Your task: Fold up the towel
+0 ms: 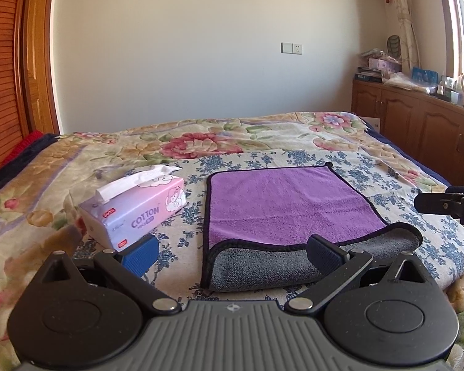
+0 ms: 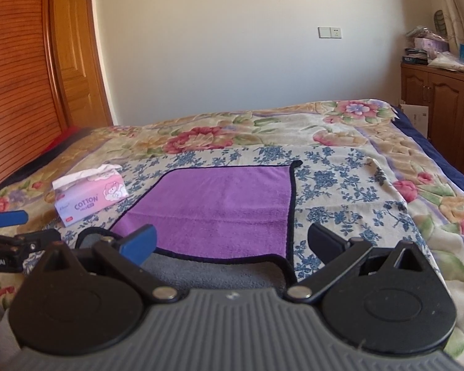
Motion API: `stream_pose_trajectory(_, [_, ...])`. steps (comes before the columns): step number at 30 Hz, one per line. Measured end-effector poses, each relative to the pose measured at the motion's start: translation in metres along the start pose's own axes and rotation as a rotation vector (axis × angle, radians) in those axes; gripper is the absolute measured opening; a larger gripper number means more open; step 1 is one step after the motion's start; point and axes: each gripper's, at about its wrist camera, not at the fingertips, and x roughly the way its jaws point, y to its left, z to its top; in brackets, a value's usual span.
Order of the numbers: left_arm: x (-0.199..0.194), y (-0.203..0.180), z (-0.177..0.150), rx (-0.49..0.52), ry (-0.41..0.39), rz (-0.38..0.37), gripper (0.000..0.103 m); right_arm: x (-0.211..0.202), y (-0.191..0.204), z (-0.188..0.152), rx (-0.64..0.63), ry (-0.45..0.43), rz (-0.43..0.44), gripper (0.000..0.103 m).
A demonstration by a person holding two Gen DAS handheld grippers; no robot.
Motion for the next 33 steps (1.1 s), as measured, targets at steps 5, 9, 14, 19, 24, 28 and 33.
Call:
stream_pose_trajectory(5, [0.013,0.003,0.002,-0.002,0.024,-0.02,0.101,0.012,-0.002,0.002,-0.011,0.023,0.007,0.103])
stream_pose_trajectory(9, [0.023,0.007,0.002,-0.016,0.041,-0.04,0.101,0.022,-0.004,0.003,-0.017,0.038,0.005,0.103])
stream_pose_trajectory(14, [0.035,0.012,0.002,-0.026,0.06,-0.047,0.1,0.035,-0.009,0.003,-0.021,0.063,0.009,0.103])
stream_pose_trajectory(19, [0.05,0.017,0.002,-0.03,0.086,-0.051,0.095,0.049,-0.012,0.003,-0.021,0.112,0.031,0.103])
stream_pose_trajectory(24, [0.065,0.022,0.001,-0.038,0.115,-0.056,0.091,0.061,-0.014,0.0,-0.048,0.161,0.033,0.103])
stream_pose_trajectory(28, [0.075,0.028,-0.002,-0.055,0.144,-0.056,0.088,0.068,-0.018,0.0,-0.048,0.182,0.032,0.103])
stream_pose_trajectory(33, [0.083,0.032,-0.004,-0.062,0.167,-0.069,0.077,0.075,-0.024,-0.002,-0.036,0.223,0.029,0.103])
